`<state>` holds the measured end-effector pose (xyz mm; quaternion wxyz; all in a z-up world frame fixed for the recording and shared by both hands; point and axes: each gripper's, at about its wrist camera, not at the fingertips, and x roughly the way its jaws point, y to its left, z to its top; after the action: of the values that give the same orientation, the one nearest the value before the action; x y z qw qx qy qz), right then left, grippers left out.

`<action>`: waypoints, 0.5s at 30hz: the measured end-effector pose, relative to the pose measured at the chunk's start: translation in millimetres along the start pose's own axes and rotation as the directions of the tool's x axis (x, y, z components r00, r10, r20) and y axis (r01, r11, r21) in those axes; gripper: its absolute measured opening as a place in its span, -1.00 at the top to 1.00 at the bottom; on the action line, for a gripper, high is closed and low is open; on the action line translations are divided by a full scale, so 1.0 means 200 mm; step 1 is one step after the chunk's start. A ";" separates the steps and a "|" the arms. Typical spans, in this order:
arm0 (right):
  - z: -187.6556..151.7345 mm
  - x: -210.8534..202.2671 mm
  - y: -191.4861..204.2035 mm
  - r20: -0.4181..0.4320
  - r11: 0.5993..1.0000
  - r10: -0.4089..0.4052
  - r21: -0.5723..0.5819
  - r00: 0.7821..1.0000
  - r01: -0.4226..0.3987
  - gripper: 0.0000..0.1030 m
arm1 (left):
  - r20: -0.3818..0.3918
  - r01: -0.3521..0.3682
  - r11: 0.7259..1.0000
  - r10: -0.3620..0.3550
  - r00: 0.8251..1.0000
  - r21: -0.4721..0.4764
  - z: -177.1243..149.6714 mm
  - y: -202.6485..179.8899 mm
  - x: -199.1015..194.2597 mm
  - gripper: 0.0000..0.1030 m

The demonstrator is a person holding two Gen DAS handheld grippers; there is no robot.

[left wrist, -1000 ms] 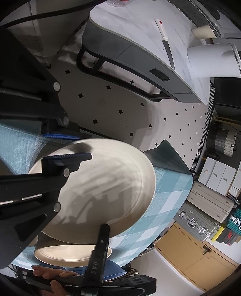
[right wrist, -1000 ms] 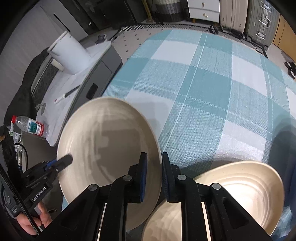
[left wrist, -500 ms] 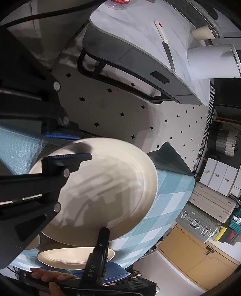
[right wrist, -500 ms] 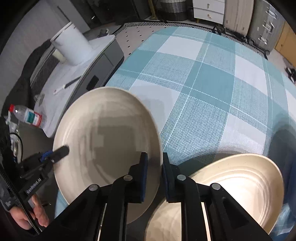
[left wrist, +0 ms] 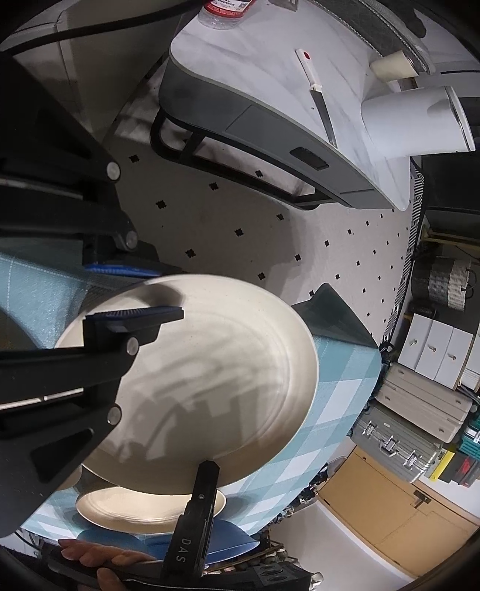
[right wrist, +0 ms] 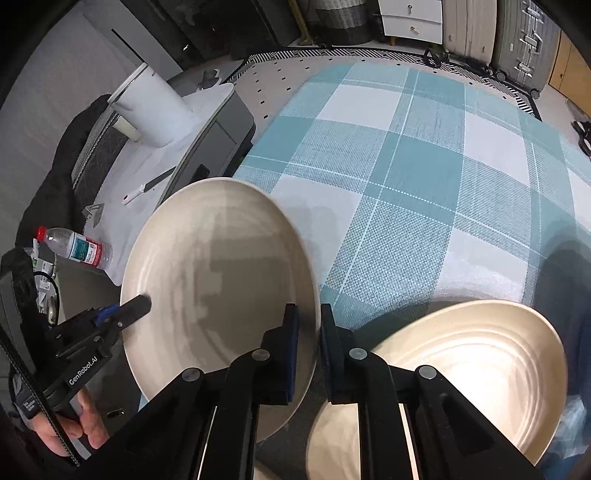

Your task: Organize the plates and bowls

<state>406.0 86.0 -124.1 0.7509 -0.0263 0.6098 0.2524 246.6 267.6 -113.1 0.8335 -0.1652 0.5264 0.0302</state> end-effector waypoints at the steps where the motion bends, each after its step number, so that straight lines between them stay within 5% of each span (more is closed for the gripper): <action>1: 0.00 0.00 0.01 0.000 1.000 0.002 0.002 1.000 -0.002 0.79 | 0.003 0.001 1.000 -0.001 1.000 0.002 0.00 0.00 -0.01 0.77; 15: -0.09 -0.16 0.03 0.020 1.000 0.018 0.007 1.000 -0.018 0.79 | 0.007 -0.002 0.999 0.002 1.000 0.035 -0.06 -0.06 -0.16 0.77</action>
<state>383.1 75.1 -97.5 0.7547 -0.0154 0.6033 0.2573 224.8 257.2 -86.4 0.8381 -0.1499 0.5240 0.0221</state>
